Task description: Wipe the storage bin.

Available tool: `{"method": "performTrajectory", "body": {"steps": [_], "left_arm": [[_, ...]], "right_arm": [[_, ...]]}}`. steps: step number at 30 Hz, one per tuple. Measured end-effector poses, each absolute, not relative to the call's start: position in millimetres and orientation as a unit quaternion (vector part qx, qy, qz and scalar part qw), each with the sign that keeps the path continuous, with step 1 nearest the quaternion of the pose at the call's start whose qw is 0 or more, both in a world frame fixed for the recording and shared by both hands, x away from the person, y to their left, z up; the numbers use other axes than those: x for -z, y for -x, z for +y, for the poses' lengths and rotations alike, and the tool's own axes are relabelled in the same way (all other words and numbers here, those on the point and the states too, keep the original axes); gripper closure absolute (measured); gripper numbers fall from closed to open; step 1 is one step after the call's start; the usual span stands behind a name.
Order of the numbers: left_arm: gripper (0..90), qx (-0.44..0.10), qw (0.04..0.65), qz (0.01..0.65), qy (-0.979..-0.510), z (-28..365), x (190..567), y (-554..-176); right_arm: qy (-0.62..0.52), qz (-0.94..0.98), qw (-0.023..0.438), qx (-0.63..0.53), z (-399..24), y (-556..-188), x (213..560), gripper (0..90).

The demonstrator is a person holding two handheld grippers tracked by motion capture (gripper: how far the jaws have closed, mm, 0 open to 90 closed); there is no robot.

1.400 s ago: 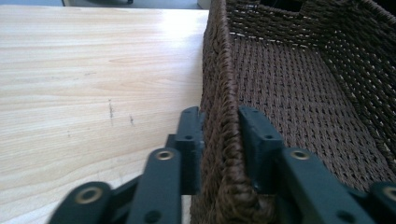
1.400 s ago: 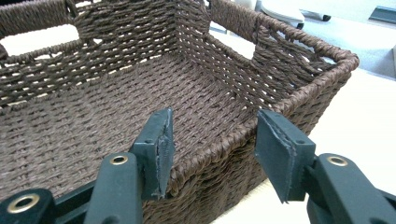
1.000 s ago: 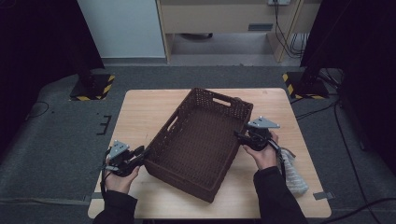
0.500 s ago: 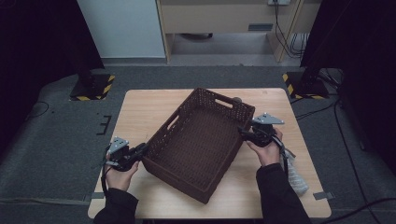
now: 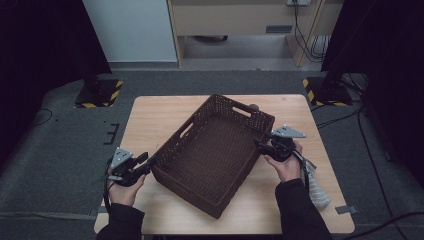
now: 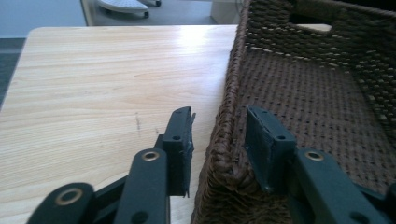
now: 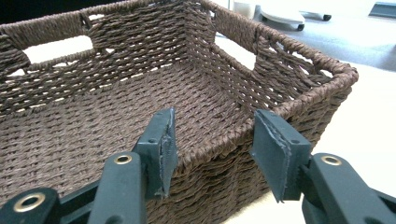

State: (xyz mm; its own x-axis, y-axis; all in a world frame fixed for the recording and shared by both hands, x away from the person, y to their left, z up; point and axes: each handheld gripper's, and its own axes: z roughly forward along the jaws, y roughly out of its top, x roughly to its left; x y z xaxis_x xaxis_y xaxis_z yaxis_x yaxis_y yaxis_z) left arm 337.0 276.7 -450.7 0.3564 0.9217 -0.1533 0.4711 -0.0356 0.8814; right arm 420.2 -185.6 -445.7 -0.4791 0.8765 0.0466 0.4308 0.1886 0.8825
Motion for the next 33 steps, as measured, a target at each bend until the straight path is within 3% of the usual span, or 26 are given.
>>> {"method": "performTrajectory", "body": {"steps": [7, 13, 17, 26, 33], "left_arm": [[67.3, -0.226, 0.475, 0.523, -0.671, 278, 455, -347], [70.3, -0.23, 0.472, 0.522, -0.672, 277, 458, -358], [68.1, -0.233, 0.473, 0.521, -0.671, 279, 458, -359], [54.2, -0.25, 0.473, 0.527, -0.66, 281, 448, -344], [58.8, -0.258, 0.462, 0.536, -0.658, 280, 448, -339]], "right_arm": [[-0.446, 0.738, 0.241, -0.446, -186, -414, 442, 49.2], [-0.441, 0.732, 0.269, -0.443, -186, -422, 433, 46.8], [-0.443, 0.736, 0.275, -0.431, -187, -428, 436, 46.7], [-0.447, 0.734, 0.265, -0.438, -191, -422, 443, 48.3], [-0.437, 0.735, 0.264, -0.446, -190, -409, 443, 52.8]]}}
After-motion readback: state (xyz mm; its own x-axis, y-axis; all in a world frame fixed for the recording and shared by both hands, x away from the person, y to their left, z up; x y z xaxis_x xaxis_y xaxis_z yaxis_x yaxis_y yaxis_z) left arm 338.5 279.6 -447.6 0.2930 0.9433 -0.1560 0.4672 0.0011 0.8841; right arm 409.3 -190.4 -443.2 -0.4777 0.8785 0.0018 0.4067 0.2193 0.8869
